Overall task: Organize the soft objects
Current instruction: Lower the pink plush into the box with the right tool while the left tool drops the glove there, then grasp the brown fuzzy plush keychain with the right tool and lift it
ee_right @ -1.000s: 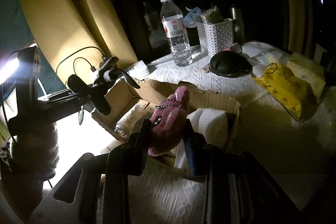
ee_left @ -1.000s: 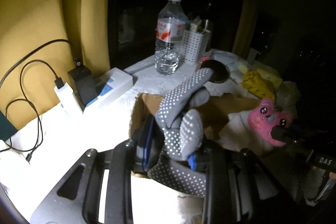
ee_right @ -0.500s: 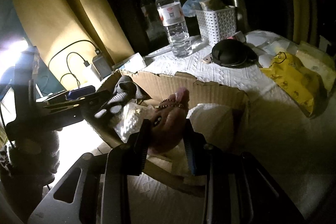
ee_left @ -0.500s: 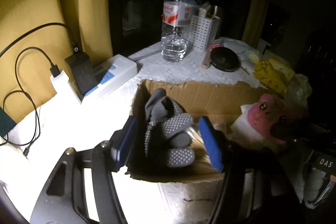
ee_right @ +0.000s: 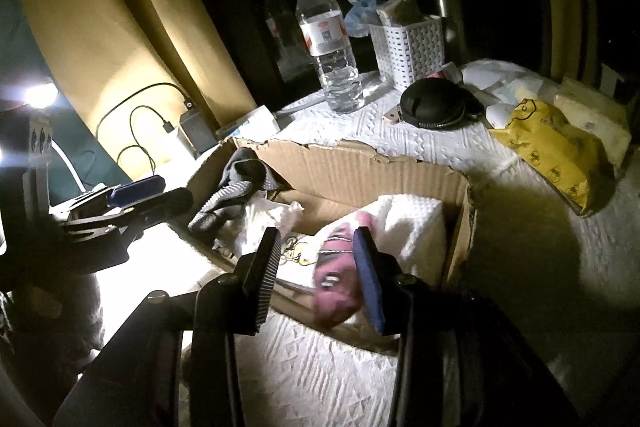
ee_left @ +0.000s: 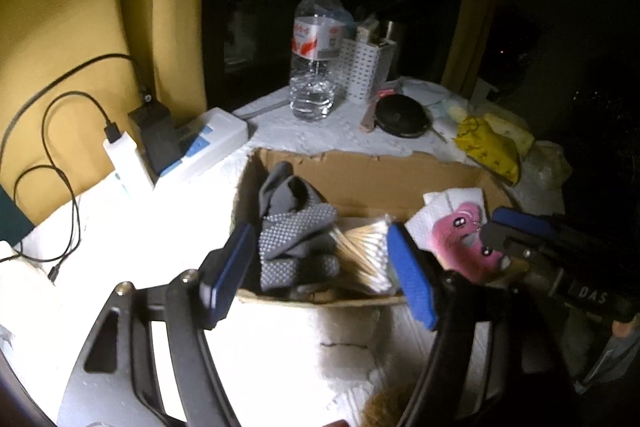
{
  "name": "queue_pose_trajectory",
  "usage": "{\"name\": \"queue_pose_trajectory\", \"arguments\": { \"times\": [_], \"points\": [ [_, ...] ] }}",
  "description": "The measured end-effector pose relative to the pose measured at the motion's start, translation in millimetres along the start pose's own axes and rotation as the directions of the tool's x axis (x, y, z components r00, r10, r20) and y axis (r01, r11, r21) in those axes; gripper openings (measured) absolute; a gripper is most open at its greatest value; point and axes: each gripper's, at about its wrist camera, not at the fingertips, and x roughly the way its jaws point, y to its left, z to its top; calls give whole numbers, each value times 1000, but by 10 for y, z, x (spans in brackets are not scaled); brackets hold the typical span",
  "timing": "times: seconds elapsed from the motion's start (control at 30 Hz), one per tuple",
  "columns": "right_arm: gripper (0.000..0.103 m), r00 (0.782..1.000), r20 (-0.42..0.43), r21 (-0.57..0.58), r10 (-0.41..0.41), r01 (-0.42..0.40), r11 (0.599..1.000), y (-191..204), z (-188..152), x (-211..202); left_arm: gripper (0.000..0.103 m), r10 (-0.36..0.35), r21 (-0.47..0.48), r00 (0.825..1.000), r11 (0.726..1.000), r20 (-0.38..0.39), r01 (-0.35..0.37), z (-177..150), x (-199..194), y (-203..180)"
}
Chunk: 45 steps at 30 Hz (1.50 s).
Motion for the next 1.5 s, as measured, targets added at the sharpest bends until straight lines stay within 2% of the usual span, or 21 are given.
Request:
{"name": "queue_pose_trajectory", "arguments": {
  "times": [0.17,0.8,1.03,1.17,1.5],
  "points": [
    [41,1000,16,-8,-5,5,1000,60,-25,-149,79,12,1,1000,1000,9,-12,-32,-151,-53],
    [41,998,52,-38,-19,21,999,378,-262,-586,80,-12,6,999,1000,35,11,-298,-656,-123],
    [41,999,48,-22,-21,22,1000,428,-438,-625,80,-15,5,1000,1000,1,15,-471,-654,-136],
    [52,999,39,-4,-15,15,1000,424,-565,-601,80,-12,22,999,1000,-33,12,-603,-605,-163],
    [53,1000,-10,0,0,0,1000,471,-773,-446,80,-4,14,997,1000,-76,5,-875,-564,-91]
  ]
}}
